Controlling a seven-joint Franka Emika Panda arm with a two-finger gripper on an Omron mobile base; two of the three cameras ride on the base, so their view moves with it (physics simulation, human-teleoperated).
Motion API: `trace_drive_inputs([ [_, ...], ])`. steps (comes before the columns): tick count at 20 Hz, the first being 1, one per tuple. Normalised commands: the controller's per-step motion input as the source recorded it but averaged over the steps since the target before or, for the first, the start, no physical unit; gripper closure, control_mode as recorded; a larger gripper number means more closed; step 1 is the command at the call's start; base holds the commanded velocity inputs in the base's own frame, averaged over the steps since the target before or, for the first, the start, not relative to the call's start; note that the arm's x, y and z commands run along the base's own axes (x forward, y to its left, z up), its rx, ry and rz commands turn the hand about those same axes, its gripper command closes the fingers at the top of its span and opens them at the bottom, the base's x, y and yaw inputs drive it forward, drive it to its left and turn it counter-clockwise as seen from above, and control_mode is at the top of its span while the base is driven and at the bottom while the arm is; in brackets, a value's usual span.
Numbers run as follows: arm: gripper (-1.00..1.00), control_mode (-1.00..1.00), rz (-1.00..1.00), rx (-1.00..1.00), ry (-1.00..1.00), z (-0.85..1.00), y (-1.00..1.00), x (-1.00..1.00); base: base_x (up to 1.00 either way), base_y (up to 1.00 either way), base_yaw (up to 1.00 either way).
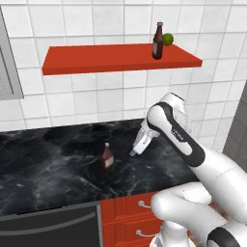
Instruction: Pick the ketchup and ketchup from the counter and place them in the cabinet.
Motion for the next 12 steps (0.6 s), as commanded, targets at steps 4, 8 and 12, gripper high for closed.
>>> trace_drive_inputs([
  [4,-1.00,-1.00,0.52,0.00,-0.05,0.00,-0.02,0.11,0.00,0.00,0.00],
  [8,-1.00,-1.00,0.45,0.00,-0.13,0.00,-0.04,0.00,0.00,0.00,0.00],
  [12,-1.00,-1.00,0.34,0.00,-0.26,-0.06,0.00,-0.08,0.00,0.00,0.00],
])
